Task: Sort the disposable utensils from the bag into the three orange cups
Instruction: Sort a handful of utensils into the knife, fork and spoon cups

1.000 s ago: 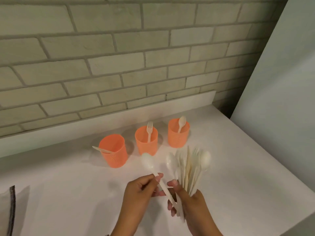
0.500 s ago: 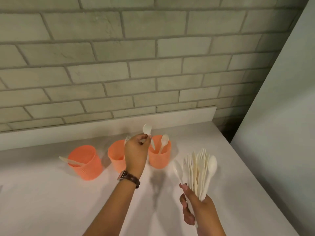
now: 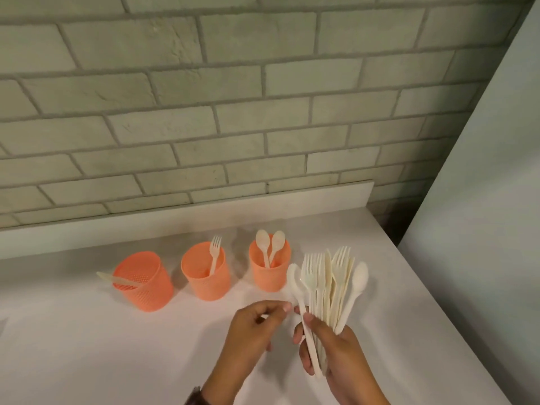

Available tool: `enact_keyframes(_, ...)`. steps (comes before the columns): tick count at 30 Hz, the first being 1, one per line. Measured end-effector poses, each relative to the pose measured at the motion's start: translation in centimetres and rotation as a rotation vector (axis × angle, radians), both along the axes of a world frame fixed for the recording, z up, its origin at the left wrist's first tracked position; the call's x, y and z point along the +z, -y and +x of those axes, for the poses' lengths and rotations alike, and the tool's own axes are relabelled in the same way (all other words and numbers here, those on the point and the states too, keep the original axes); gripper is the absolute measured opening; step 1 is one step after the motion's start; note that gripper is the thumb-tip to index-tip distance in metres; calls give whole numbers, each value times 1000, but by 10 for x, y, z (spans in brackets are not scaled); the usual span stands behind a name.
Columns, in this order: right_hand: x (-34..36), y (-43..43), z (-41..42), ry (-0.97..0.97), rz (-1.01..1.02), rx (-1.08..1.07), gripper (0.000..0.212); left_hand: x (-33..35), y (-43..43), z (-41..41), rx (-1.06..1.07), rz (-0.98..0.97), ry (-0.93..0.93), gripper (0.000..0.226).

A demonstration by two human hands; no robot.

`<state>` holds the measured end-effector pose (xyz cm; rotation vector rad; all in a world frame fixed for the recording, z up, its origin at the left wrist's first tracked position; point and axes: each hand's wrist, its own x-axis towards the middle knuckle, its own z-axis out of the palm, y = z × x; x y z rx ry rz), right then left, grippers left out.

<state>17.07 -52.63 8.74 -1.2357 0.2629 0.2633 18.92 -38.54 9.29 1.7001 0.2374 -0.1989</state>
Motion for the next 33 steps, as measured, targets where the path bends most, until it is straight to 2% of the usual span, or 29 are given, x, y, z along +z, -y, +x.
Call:
enact_keyframes(4, 2, -15, -5, -14, -56, 56, 28, -4, 1, -13, 113, -102, 40, 8)
enact_keyframes(10, 3, -20, -10, -19, -96, 50, 17, 2, -16, -6, 239, -168, 52, 9)
enact_keyframes(14, -2, -11, -9, -71, -126, -14, 17, 21, -35, 35, 375, -152, 203, 5)
enact_keyframes(17, -1, -3, -11, -74, -172, -46, 16, 33, -37, 72, 431, -134, 328, 13)
enact_keyframes(19, -1, -1, -11, -72, -170, -64, 17, 28, -32, 92, 416, -54, 374, 17)
enact_keyframes(22, -1, -2, -11, -86, -79, -87, 19, 8, -25, 111, 330, 83, 328, 5)
enact_keyframes(26, 2, -3, -11, -82, -25, -93, 21, -7, -22, 103, 255, 196, 219, 31)
enact_keyframes(28, 4, -5, -10, -74, -24, -116, 29, 0, -20, 86, 262, 186, 222, 28)
enact_keyframes(30, 6, -7, -9, -56, -50, -126, 34, 7, -17, 61, 230, 128, 218, 16)
enact_keyframes(33, 8, -13, -10, 6, -150, -100, 29, 15, -10, 18, 81, 6, 128, 16)
